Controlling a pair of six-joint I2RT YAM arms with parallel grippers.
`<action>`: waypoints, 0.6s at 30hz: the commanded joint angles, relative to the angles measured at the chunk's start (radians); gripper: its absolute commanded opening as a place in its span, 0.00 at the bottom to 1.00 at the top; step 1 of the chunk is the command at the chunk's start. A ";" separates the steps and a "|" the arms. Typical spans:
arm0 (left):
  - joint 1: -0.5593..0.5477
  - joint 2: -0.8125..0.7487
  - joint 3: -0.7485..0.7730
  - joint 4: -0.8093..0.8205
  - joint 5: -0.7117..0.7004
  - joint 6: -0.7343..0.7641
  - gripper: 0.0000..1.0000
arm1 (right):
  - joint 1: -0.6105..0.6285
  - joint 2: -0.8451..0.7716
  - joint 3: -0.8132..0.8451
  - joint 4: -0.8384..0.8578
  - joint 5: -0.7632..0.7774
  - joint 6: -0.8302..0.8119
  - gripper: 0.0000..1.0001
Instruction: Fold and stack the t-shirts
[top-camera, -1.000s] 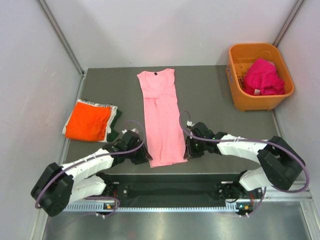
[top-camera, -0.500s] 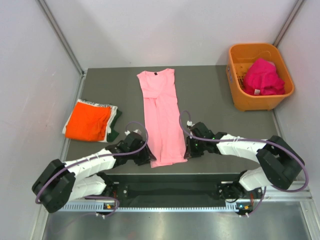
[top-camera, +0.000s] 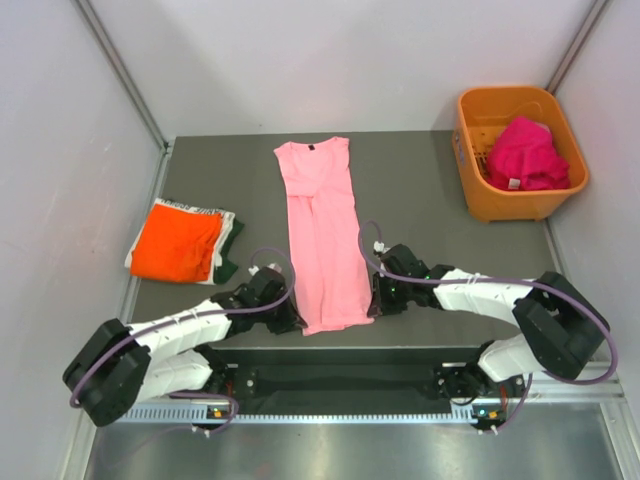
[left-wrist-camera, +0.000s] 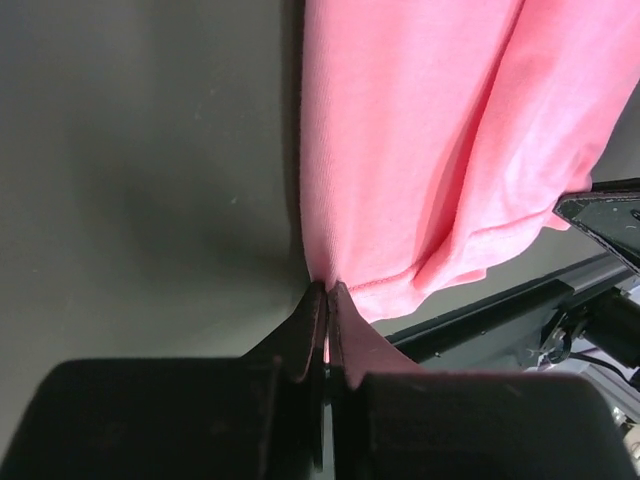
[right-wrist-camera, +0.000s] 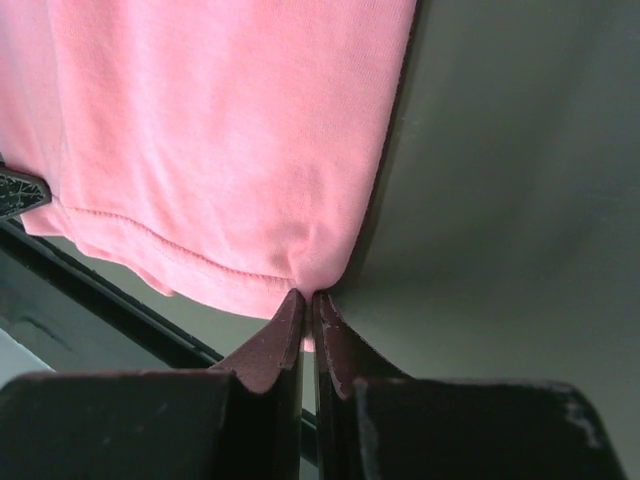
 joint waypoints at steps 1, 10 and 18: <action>-0.006 0.013 0.011 0.037 0.024 0.000 0.00 | 0.010 -0.043 0.016 0.010 0.003 -0.006 0.00; 0.004 0.030 0.143 -0.004 -0.013 0.043 0.00 | -0.021 -0.081 0.149 -0.082 0.037 -0.052 0.00; 0.171 0.099 0.271 -0.003 0.074 0.140 0.00 | -0.137 0.038 0.353 -0.132 -0.008 -0.126 0.00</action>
